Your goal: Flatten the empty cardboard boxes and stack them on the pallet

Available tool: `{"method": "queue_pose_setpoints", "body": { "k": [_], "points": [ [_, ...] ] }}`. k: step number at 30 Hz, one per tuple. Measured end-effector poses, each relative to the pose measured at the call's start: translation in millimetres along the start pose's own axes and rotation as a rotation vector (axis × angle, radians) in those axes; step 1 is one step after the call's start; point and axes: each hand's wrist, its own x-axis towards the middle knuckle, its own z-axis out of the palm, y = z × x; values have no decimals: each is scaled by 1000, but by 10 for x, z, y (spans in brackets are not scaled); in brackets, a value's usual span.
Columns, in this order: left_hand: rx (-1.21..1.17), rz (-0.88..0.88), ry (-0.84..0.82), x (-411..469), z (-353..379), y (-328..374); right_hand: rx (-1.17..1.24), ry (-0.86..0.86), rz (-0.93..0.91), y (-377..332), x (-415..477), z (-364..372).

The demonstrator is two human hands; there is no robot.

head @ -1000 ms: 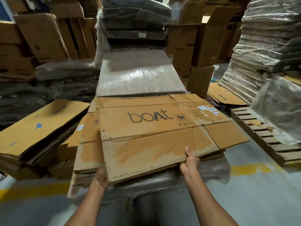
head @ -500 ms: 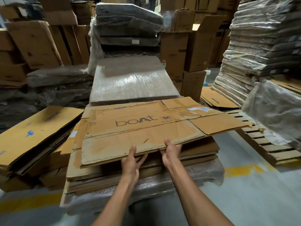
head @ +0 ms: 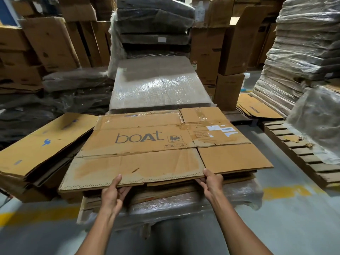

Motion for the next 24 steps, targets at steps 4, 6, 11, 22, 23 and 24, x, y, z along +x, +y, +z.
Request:
{"method": "queue_pose_setpoints", "body": {
  "k": [4,6,11,22,23,24],
  "points": [
    [-18,-43,-9,40,32,-58,5,29,6,57,113,-1],
    [-29,-70,-12,109,86,-59,12,24,-10,-14,169,45],
    [24,-168,84,397,220,-66,-19,23,53,-137,338,146],
    [899,-193,67,415,152,-95,-853,59,-76,-2,108,222],
    [981,-139,59,387,204,-24,-965,84,-170,-74,71,292],
    [1057,-76,38,366,283,72,-1060,103,-263,-176,11,389]
  ]
}}
